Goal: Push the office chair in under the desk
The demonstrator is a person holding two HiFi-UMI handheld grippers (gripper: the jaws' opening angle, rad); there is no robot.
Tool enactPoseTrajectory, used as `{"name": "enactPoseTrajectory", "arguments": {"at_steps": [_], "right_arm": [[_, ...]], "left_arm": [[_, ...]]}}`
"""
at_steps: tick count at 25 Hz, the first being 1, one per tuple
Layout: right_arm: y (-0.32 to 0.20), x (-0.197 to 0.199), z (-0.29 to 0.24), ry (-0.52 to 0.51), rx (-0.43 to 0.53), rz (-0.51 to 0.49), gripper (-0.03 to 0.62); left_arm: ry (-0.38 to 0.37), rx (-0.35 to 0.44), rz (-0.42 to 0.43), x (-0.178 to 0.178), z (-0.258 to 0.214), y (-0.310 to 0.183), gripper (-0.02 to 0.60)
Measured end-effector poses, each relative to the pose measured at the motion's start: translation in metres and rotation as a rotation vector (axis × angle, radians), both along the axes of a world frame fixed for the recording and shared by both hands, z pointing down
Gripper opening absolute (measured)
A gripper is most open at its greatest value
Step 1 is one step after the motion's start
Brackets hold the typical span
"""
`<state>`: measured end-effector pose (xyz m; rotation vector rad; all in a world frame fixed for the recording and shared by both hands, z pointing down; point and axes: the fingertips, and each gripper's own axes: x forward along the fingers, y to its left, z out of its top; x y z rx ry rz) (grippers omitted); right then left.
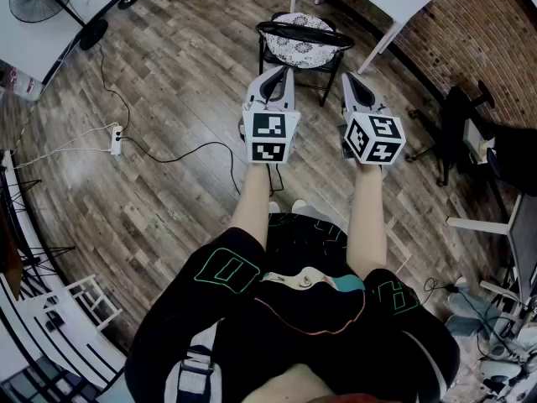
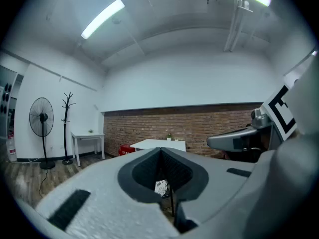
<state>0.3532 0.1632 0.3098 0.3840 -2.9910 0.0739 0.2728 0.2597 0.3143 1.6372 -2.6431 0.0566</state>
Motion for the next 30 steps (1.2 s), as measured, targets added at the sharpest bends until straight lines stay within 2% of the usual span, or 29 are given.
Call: {"name": "enactPoseTrajectory", "arguments": {"at_steps": [6,11,16,25,30], "right_arm": [[0.001,0.007,-0.005,-0.005,0.008,-0.003,0.003],[0.002,0.0,-0.02,-0.054,0.051,0.028,0.003],[0.003,-0.004,-0.023,-0.052,0.053,0.017,0.004],[0.016,-0.025,-0.023,-0.041,0.065,-0.011,0.005],[0.015,-0.027,-0.028,-0.035,0.076,0.0,0.005]], "left_arm": [[-0.011,-0.004,0.004,0.007,-0.006,0.0,0.009],[-0.017,0.006,-0.01,-0.004,-0.011,0.008,0.009],[-0.024,0.024,-0.025,-0.011,-0.015,0.013,0.008],[0.009,0.039,-0.057,-0.033,-0.009,0.03,0.008],[0.021,0.055,-0.045,-0.039,-0.01,0.029,0.009]]}}
